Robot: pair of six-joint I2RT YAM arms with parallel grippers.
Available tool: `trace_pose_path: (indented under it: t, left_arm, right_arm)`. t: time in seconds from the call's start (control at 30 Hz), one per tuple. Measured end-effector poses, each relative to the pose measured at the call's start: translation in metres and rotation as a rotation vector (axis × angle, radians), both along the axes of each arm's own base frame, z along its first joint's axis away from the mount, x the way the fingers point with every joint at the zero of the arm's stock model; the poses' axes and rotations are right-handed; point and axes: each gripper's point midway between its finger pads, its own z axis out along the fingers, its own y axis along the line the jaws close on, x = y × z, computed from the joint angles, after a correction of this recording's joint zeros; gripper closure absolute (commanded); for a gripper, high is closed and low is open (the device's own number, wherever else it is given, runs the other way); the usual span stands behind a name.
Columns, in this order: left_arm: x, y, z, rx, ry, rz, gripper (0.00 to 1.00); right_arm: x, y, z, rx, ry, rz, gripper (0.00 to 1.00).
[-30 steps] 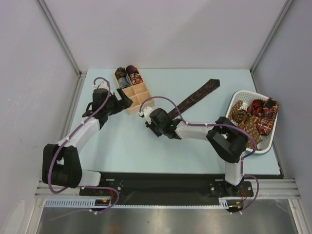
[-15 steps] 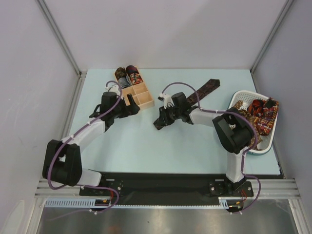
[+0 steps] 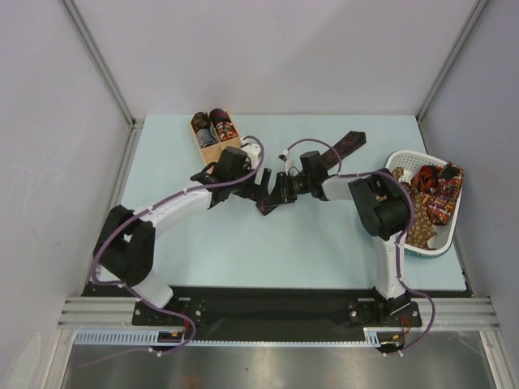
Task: Roll the ties
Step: Roll the tie
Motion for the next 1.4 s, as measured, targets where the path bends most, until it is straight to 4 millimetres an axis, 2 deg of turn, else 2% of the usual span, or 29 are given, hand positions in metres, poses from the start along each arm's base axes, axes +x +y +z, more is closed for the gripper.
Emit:
trace_pose_path:
  t: [0.17,0.53,0.83,0.97,1.13,1.17,1.3,1.4]
  left_arm:
    - [0.002,-0.026,-0.004,0.102,-0.028,-0.110,0.00]
    - [-0.004,-0.020,-0.057,0.286,0.061,-0.242,0.00]
    - [-0.010,-0.039,-0.071,0.351,0.060,-0.367,0.00]
    - [-0.004,-0.046,-0.075,0.375,0.062,-0.384,0.01]
    - [0.000,-0.046,-0.086,0.416,0.088,-0.396,0.18]
    - [-0.002,-0.044,-0.089,0.425,0.100,-0.402,0.26]
    - [-0.006,-0.040,-0.095,0.443,0.125,-0.416,0.43]
    - [-0.009,-0.040,-0.096,0.444,0.133,-0.422,0.51]
  right_arm:
    - [0.003,-0.005,-0.004,0.018,0.045,-0.012,0.81]
    - [0.012,-0.011,-0.010,0.020,0.084,-0.035,0.82]
    - [0.012,-0.011,-0.011,0.023,0.103,-0.035,0.81]
    - [0.012,-0.011,-0.011,0.023,0.108,-0.037,0.81]
    - [0.013,-0.011,-0.011,0.022,0.110,-0.041,0.76]
    - [0.013,-0.012,-0.011,0.022,0.111,-0.041,0.76]
    - [0.013,-0.012,-0.014,0.015,0.117,-0.047,0.73]
    - [0.014,-0.013,-0.015,0.010,0.116,-0.053,0.68]
